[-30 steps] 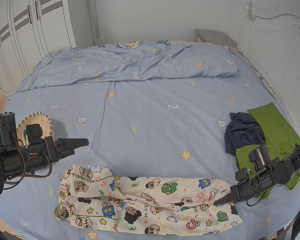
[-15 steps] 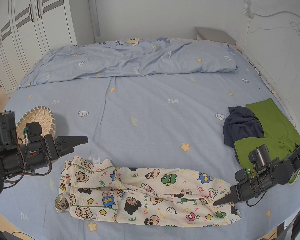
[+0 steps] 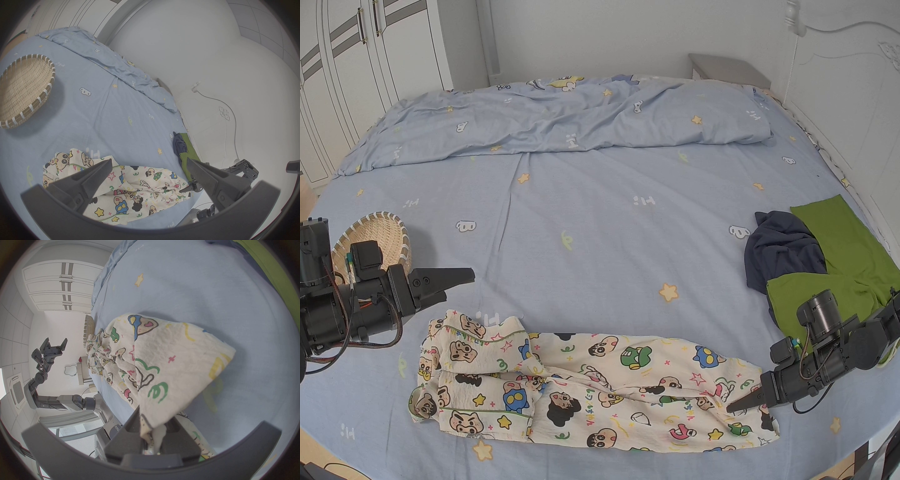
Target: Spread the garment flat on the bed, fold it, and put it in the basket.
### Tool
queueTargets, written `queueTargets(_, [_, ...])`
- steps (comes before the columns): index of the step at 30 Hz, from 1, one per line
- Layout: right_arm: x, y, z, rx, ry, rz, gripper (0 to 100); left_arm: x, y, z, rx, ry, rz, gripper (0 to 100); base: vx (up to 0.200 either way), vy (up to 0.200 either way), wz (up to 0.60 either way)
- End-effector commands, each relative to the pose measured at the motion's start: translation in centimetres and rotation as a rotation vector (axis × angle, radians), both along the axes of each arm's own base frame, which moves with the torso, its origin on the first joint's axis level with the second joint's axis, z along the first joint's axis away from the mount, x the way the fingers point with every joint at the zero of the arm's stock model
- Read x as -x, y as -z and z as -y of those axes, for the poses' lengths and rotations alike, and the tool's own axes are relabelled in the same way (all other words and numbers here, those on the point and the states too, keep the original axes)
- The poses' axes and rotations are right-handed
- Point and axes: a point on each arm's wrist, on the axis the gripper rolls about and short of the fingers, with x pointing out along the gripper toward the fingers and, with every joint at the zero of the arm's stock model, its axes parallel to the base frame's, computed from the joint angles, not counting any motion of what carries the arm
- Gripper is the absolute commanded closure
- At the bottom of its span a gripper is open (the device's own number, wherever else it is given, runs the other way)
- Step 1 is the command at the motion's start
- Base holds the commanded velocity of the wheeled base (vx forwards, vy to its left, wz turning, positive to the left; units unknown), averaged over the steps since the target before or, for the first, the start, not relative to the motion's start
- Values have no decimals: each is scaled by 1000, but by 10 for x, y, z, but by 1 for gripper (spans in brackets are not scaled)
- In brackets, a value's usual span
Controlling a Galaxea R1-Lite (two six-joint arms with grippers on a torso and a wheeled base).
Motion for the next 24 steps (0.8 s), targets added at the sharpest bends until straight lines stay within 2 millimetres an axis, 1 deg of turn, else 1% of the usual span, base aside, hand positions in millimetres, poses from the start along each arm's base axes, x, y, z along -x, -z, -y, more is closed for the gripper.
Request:
queueTargets(1, [0, 0, 0, 0, 1, 0, 100, 1, 0, 1, 1, 6, 0, 0, 0, 200, 0])
queueTargets(11, [0, 1, 1, 2, 4, -3, 100, 2, 3, 2, 1, 15, -11, 0, 0, 200, 0])
queueTargets(15, [0, 0, 0, 1, 3, -2, 100, 3, 3, 7, -1, 35, -12, 0, 0, 200, 0])
queueTargets(20, [0, 0, 1, 1, 3, 0, 100, 4, 4, 7, -1, 37, -14, 0, 0, 200, 0])
queueTargets(22, [0, -3, 1, -2, 7, 8, 100, 4, 4, 7, -5, 38, -9, 0, 0, 200, 0])
queueTargets(24, [1, -8, 1, 4, 13, 19, 100, 6, 4, 7, -5, 40, -8, 0, 0, 0, 0])
